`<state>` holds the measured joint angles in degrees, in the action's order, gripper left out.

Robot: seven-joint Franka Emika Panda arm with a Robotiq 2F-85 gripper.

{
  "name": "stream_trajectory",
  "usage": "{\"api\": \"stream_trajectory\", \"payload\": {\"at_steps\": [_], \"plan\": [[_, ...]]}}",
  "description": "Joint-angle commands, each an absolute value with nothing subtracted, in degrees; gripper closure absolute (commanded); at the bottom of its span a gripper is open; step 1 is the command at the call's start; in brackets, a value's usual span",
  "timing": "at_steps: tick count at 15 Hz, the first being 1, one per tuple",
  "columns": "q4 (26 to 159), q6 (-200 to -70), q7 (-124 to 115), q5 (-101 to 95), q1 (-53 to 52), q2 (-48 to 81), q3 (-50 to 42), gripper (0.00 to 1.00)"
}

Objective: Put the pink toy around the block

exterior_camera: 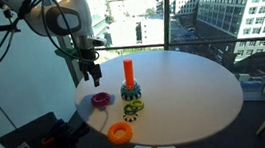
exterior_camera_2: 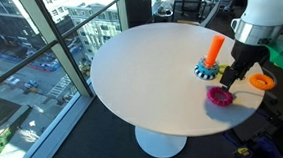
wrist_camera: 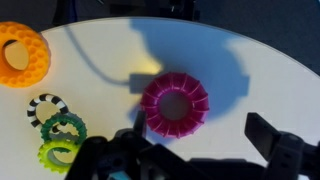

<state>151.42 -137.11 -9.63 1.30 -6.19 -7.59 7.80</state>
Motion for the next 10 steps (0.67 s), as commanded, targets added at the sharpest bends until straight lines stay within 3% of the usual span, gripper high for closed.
{"api": "stream_trajectory", "payload": {"at_steps": [1, 10], "plan": [[154.0, -142.6, -12.7, 2.1, -7.2, -6.3, 8.8, 0.00], [154.1, -152.6, -16.7, -0.9, -7.9, 2.3, 8.7, 0.00]]}}
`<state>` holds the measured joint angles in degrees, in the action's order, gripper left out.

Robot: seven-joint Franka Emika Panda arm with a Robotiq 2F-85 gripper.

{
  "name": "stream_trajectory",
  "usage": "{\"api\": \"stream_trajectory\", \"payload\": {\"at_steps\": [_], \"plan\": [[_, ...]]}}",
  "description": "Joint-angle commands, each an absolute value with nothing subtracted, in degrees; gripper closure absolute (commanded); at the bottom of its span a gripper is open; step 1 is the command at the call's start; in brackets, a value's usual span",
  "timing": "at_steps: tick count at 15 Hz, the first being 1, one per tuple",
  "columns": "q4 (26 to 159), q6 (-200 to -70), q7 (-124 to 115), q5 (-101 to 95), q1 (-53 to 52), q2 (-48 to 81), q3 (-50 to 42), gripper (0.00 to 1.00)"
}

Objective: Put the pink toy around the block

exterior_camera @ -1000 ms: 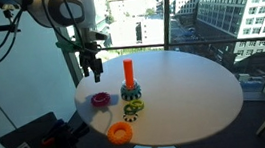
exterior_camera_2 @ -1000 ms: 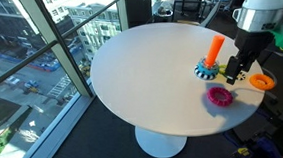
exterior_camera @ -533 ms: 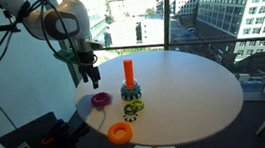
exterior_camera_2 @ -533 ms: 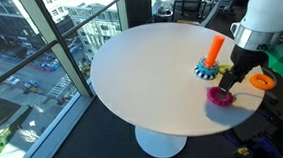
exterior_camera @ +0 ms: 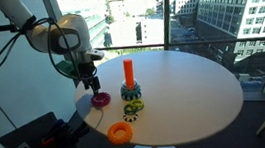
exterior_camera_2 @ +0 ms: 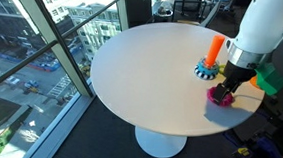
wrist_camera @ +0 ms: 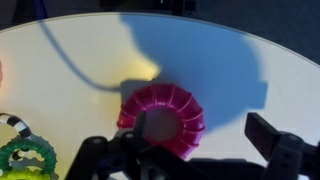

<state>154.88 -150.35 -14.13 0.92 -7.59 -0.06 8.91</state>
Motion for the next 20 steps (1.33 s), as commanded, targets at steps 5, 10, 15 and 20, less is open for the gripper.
{"api": "stream_trajectory", "payload": {"at_steps": [5, 10, 15, 20], "plan": [[153.2, -155.0, -17.5, -2.0, -8.4, 5.5, 8.1, 0.12], [152.4, -155.9, -17.2, -1.5, -8.7, 6.9, 7.7, 0.58], [151.9, -154.1, -15.7, 0.5, -8.2, 5.3, 7.7, 0.94], [149.7, -148.3, -17.0, -0.2, -7.9, 1.8, 6.9, 0.90]]}}
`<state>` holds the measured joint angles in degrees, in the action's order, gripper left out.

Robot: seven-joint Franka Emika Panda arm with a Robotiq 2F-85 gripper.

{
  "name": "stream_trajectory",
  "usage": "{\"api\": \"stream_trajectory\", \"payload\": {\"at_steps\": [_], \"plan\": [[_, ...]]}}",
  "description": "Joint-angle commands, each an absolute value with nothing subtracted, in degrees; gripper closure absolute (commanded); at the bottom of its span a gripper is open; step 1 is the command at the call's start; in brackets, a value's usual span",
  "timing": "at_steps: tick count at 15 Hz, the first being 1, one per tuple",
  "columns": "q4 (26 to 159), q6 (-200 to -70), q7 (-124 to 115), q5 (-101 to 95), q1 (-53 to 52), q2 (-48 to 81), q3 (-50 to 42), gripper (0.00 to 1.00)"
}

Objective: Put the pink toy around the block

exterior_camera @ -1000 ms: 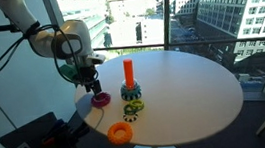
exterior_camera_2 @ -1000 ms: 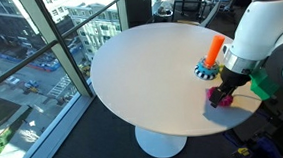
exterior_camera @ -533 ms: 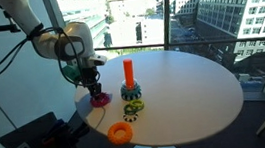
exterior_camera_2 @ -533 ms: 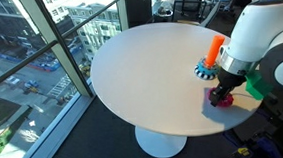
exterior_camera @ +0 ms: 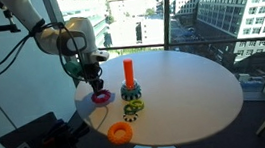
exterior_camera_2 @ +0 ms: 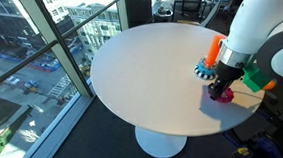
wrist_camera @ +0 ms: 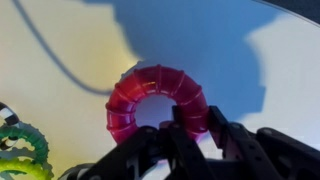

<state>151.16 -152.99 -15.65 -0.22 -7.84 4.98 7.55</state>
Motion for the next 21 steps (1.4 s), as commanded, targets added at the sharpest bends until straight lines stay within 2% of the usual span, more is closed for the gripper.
{"api": "stream_trajectory", "payload": {"at_steps": [1, 12, 21], "plan": [[149.1, -146.6, -17.1, -0.4, -7.8, 0.7, 6.7, 0.90], [139.7, -132.9, -17.6, -1.9, -5.1, -8.6, 6.2, 0.90], [130.5, -126.3, -17.3, -1.4, -2.1, -9.6, 4.9, 0.90]]}}
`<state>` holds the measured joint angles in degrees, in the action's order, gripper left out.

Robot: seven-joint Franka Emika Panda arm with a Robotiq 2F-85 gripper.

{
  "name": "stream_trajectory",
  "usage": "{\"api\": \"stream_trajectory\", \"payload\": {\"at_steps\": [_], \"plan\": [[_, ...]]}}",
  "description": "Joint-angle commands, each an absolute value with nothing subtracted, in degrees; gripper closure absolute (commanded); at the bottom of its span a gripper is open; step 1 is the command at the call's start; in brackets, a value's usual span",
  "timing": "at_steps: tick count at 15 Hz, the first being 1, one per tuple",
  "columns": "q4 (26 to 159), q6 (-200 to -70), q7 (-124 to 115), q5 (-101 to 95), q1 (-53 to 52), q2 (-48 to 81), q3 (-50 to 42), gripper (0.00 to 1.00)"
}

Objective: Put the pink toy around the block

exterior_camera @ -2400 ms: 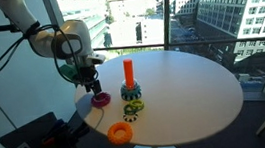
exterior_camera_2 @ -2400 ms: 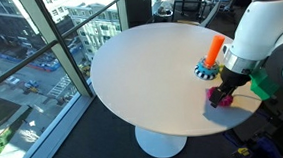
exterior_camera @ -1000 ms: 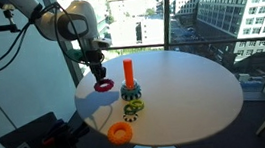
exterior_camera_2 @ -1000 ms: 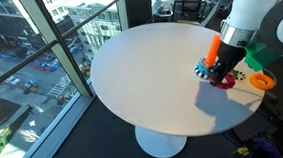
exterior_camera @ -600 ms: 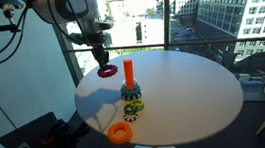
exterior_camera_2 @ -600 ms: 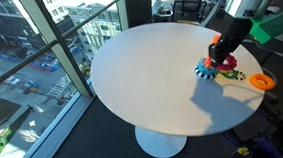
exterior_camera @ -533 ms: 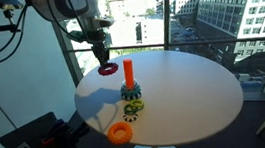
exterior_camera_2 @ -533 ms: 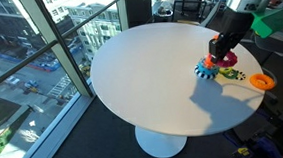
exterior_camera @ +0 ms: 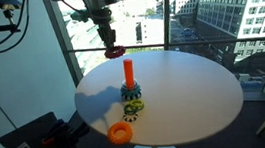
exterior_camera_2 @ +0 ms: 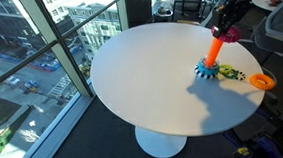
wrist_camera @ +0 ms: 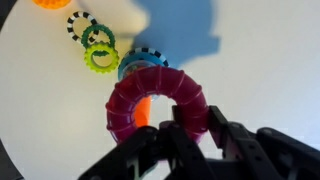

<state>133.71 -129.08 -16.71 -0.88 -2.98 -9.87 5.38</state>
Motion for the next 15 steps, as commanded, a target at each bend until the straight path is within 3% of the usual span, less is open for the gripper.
{"api": "stream_trajectory", "payload": {"at_steps": [1, 15], "plan": [[129.7, -126.1, -17.2, -1.3, -1.8, -9.2, 4.6, 0.90], [127.3, -128.4, -14.8, 2.4, -0.4, -3.5, 1.3, 0.91]]}}
